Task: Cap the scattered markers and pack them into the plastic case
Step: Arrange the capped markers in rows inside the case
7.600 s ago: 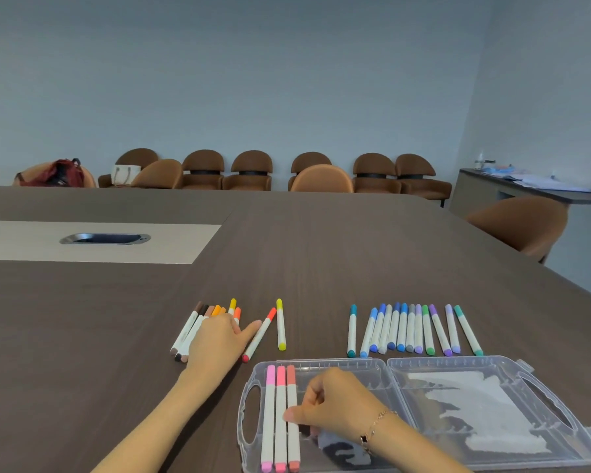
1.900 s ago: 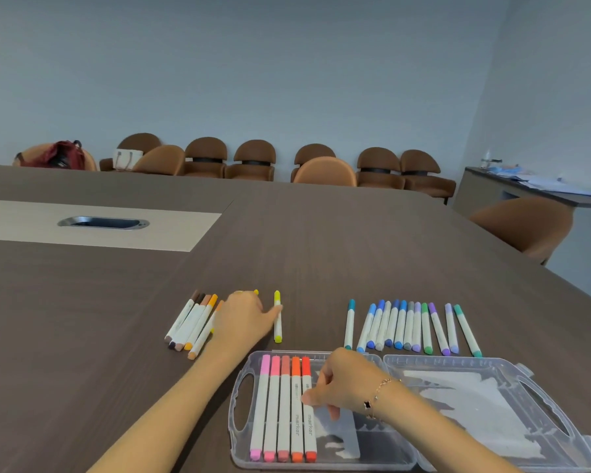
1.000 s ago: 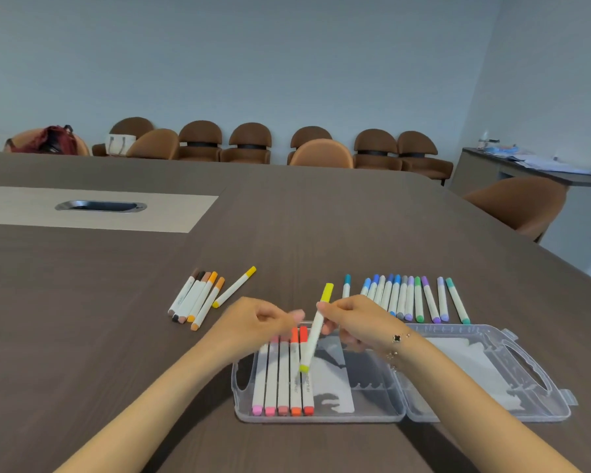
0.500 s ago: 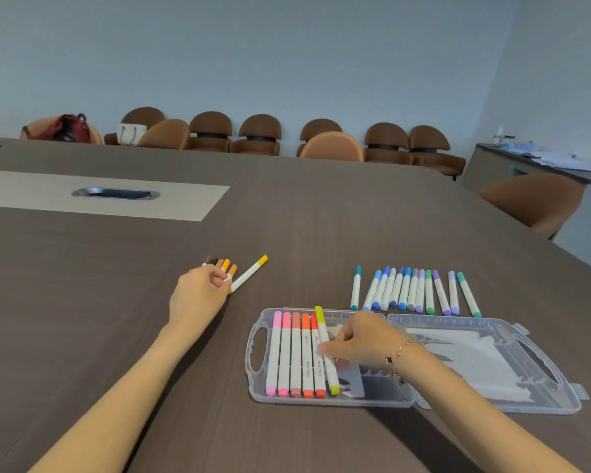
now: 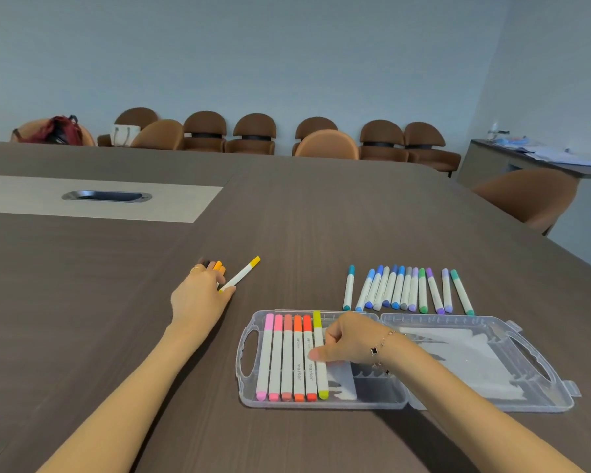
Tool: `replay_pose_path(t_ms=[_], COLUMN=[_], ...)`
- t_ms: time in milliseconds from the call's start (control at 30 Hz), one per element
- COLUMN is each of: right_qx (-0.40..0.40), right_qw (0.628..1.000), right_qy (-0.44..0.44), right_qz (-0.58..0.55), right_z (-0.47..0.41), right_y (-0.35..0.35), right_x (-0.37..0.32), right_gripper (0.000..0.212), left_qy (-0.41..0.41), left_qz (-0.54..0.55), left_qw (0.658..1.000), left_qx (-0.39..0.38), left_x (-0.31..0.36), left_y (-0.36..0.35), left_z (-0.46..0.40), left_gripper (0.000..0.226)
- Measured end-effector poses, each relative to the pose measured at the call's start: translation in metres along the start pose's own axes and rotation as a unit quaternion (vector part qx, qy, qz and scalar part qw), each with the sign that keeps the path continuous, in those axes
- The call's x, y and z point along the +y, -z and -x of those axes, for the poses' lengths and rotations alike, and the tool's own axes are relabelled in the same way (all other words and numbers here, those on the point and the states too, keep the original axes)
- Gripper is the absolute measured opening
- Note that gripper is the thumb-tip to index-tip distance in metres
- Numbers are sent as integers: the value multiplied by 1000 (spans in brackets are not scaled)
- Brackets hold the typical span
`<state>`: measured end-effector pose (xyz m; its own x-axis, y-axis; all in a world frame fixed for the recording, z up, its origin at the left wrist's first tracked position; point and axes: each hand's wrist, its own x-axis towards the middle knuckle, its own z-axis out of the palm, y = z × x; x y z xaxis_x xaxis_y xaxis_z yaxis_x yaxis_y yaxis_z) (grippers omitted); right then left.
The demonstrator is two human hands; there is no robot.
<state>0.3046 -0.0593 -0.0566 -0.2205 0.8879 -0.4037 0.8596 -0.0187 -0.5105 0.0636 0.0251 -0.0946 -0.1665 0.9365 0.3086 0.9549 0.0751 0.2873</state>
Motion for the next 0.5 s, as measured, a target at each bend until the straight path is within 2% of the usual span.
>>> replay_pose_path(t_ms=[133,233,300,400,433,500], right_qx=[-14,-7,49,201,230,237], right_qw=[1000,1000,999,974,962,944], right_qy=[2,-8,-11,35,58,88], right_qz=[-8,5,5,-100,-138,-214], right_z=[-1,0,0,1,2,4], right_y=[2,1,0,10,16,24], right_x=[5,7,8,5,2,-7], right_gripper=[39,44,43,34,31,30], left_qy=[-21,-13,3,28,29,-1], left_qz=[-22,16,101,278,313,333], left_qw=[1000,1000,995,956,941,927], left_qx=[-3,-12,-26,-92,-126,-172], left_x=[10,15,18,27,32,42], left_y=[-1,-1,4,23,31,42], left_z=[3,5,8,22,30,47], left_gripper=[26,23,23,20,17,12])
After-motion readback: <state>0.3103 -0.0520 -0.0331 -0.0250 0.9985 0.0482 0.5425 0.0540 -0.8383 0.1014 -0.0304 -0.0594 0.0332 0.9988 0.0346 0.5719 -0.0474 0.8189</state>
